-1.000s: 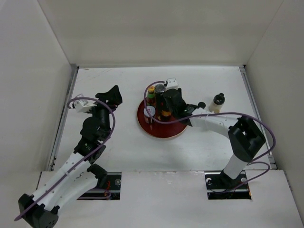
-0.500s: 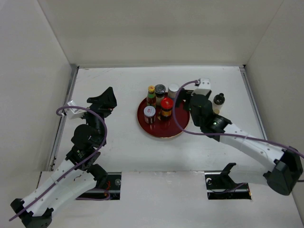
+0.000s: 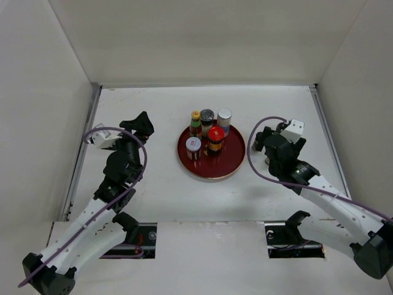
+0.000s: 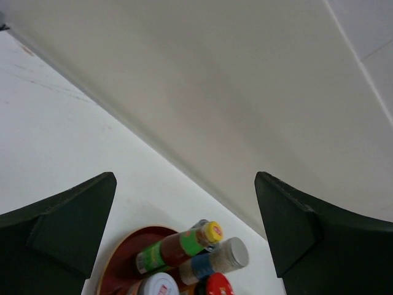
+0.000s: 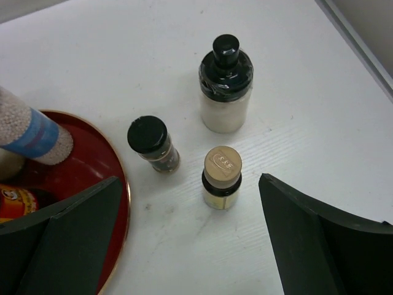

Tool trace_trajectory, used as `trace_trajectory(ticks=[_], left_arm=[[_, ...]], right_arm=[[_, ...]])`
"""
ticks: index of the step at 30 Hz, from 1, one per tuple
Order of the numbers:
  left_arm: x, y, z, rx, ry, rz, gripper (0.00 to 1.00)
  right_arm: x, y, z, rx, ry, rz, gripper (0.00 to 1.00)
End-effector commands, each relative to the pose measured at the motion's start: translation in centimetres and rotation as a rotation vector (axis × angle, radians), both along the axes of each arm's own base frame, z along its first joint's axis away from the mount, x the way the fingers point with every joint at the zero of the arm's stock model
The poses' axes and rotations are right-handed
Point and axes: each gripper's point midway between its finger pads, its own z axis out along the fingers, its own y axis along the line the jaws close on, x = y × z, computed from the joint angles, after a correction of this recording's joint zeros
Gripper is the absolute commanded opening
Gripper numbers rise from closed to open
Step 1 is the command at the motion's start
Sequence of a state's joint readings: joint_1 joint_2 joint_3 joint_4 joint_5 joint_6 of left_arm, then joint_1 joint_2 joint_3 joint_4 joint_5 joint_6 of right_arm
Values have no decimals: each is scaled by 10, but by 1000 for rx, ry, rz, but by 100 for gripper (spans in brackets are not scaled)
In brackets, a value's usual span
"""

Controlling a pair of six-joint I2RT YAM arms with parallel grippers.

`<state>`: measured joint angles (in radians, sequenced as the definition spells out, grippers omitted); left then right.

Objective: Organize the condiment bottles

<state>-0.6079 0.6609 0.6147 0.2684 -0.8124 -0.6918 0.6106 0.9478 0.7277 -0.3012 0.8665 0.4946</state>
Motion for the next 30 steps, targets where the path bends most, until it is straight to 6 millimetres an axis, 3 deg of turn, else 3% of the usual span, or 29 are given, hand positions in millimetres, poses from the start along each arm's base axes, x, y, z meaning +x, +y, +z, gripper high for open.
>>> trace_trajectory(ticks=[1,5,10,16,23,30], left_arm=[[14,1,-34,43,44,6,100],[27,16,-87,86,121,54,100],[34,36,-134,104,181,105,100],[32,34,-146,107,187,97,100],[35,32,-158,120,221,100,100],[37,14,-163,134,234,45,100]], right_arm=[[-3,-10,-3,10,16,-28,100],[5,-12,-8,25,14,-43,100],[25,-17,-15,65,21,-65,88],[37,-21,-22,89,37,-74,72],[35,-24,-41,92,85,-75,63],[31,-26,-52,99,112,-86,36]])
